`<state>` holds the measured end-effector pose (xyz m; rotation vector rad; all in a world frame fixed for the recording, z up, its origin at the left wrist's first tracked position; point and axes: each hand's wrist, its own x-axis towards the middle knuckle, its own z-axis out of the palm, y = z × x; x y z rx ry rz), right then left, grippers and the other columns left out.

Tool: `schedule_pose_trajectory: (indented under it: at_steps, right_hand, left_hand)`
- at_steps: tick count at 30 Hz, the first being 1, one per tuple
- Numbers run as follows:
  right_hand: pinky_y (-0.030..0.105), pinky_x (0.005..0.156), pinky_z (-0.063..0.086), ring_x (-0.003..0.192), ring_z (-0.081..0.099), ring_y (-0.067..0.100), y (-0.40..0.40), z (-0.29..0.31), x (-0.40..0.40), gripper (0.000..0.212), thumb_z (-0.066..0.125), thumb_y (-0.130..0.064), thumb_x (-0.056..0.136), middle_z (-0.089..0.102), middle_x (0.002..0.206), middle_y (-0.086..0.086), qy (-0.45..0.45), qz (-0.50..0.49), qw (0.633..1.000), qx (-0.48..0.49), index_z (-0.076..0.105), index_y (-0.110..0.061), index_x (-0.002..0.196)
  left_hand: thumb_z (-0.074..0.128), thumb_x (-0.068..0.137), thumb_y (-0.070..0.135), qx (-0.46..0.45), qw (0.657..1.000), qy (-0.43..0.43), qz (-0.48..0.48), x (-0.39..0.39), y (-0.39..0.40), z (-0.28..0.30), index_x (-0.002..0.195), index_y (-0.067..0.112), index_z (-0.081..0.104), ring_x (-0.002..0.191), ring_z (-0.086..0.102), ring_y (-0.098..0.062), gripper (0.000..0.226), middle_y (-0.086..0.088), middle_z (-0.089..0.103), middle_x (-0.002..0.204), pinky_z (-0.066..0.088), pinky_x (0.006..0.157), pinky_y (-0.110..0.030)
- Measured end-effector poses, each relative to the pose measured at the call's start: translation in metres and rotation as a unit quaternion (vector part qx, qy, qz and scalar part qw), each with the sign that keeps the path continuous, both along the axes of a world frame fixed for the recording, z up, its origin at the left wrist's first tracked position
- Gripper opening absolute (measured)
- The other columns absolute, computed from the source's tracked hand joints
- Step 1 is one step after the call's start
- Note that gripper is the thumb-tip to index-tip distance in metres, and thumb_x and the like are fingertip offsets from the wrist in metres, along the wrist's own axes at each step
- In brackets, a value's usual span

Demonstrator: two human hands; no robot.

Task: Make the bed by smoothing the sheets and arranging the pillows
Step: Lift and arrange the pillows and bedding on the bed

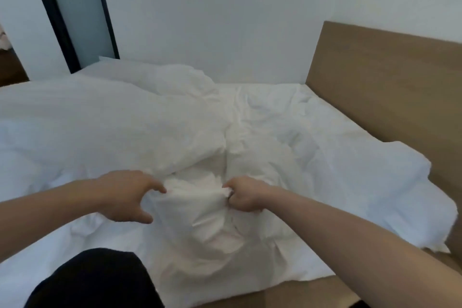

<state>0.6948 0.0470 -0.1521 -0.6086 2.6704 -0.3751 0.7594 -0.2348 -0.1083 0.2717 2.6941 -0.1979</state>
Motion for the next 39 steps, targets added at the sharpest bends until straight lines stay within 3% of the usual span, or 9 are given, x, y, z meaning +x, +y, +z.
schedule_pose_trajectory:
  at_steps: [7, 12, 19, 23, 30, 32, 35, 37, 39]
  right_hand:
    - [0.028, 0.057, 0.028, 0.057, 0.040, 0.008, 0.030, 0.117, 0.005, 0.012, 0.038, -0.009, 0.062, 0.042, 0.056, -0.010, 0.225, -0.128, 0.886, -0.385, 0.044, -0.016, 0.054]
    - [0.034, 0.056, 0.016, 0.062, 0.023, 0.015, 0.075, 0.168, 0.017, 0.018, 0.033, 0.007, 0.066, 0.024, 0.062, -0.001, 0.324, -0.222, 0.697, -0.600, 0.029, -0.009, 0.060]
    - [0.036, 0.059, 0.037, 0.073, 0.056, 0.029, 0.102, 0.034, -0.010, 0.025, 0.045, -0.015, 0.085, 0.059, 0.070, 0.000, 0.243, -0.269, 0.910, -0.200, 0.042, -0.020, 0.062]
    - [0.034, 0.060, 0.040, 0.074, 0.060, 0.030, 0.096, 0.021, -0.011, 0.021, 0.053, -0.022, 0.086, 0.065, 0.077, 0.001, 0.215, -0.229, 0.941, -0.126, 0.048, -0.020, 0.066]
    - [0.034, 0.057, 0.040, 0.070, 0.058, 0.024, 0.099, 0.027, -0.023, 0.020, 0.052, -0.018, 0.087, 0.062, 0.075, -0.002, 0.224, -0.293, 0.905, -0.212, 0.048, -0.021, 0.068]
    - [0.036, 0.057, 0.041, 0.071, 0.059, 0.026, 0.095, 0.024, -0.020, 0.017, 0.050, -0.020, 0.089, 0.062, 0.076, 0.000, 0.225, -0.292, 0.906, -0.208, 0.047, -0.018, 0.072]
    - [0.037, 0.066, 0.044, 0.085, 0.061, 0.032, 0.092, 0.015, -0.012, 0.013, 0.053, -0.024, 0.091, 0.067, 0.088, 0.006, 0.196, -0.216, 0.952, -0.097, 0.048, -0.020, 0.080]
    - [0.036, 0.073, 0.046, 0.092, 0.064, 0.030, 0.090, 0.012, -0.006, 0.012, 0.058, -0.032, 0.088, 0.071, 0.093, 0.006, 0.175, -0.183, 0.965, -0.067, 0.054, -0.024, 0.079]
    - [0.035, 0.075, 0.048, 0.093, 0.066, 0.027, 0.087, 0.014, -0.002, 0.013, 0.061, -0.036, 0.086, 0.072, 0.092, 0.003, 0.150, -0.158, 0.975, -0.041, 0.063, -0.023, 0.081]
  left_hand:
    - [0.084, 0.049, 0.072, -0.102, 0.990, 0.096, -0.003, -0.082, 0.015, -0.054, 0.161, 0.014, -0.012, 0.156, 0.008, -0.033, 0.159, -0.015, -0.004, 0.169, 0.020, 0.125, -0.040]
    - [0.073, 0.073, 0.068, 0.168, 0.909, 0.375, 0.069, -0.122, -0.018, -0.070, 0.147, 0.016, 0.045, 0.130, 0.053, -0.039, 0.095, -0.017, 0.052, 0.146, 0.049, 0.100, -0.055]
    - [0.041, 0.091, 0.039, 0.139, 0.951, 0.237, -0.145, -0.061, 0.056, -0.091, 0.092, 0.016, 0.061, 0.096, 0.060, -0.030, 0.031, -0.016, 0.066, 0.104, 0.048, 0.100, -0.047]
    - [0.041, 0.095, 0.043, 0.208, 0.929, 0.203, -0.229, -0.027, 0.084, -0.050, 0.081, 0.032, 0.051, 0.083, 0.055, -0.004, 0.020, 0.003, 0.071, 0.099, 0.043, 0.082, -0.023]
    - [0.040, 0.100, 0.026, 0.499, 0.693, 0.516, -0.067, -0.016, 0.090, 0.082, 0.066, 0.015, 0.041, 0.057, 0.042, -0.015, 0.036, -0.006, 0.044, 0.060, 0.033, 0.057, -0.028]
    - [0.034, 0.097, 0.044, 0.403, 0.783, 0.473, -0.041, -0.042, 0.077, 0.051, 0.071, 0.013, 0.052, 0.068, 0.059, -0.025, 0.044, -0.004, 0.064, 0.070, 0.039, 0.063, -0.035]
    - [0.041, 0.091, 0.061, 0.166, 0.974, 0.114, -0.102, -0.054, 0.059, -0.045, 0.121, 0.027, 0.067, 0.117, 0.065, -0.021, 0.052, 0.002, 0.069, 0.129, 0.048, 0.102, -0.036]
    - [0.051, 0.093, 0.051, 0.022, 0.984, -0.093, -0.152, -0.039, 0.058, -0.086, 0.114, 0.020, 0.068, 0.101, 0.065, -0.019, 0.041, -0.002, 0.072, 0.121, 0.052, 0.094, -0.033]
    - [0.059, 0.093, 0.043, 0.047, 0.980, -0.067, -0.179, -0.034, 0.068, -0.089, 0.089, 0.016, 0.065, 0.073, 0.057, -0.013, 0.027, 0.003, 0.071, 0.085, 0.048, 0.071, -0.027]
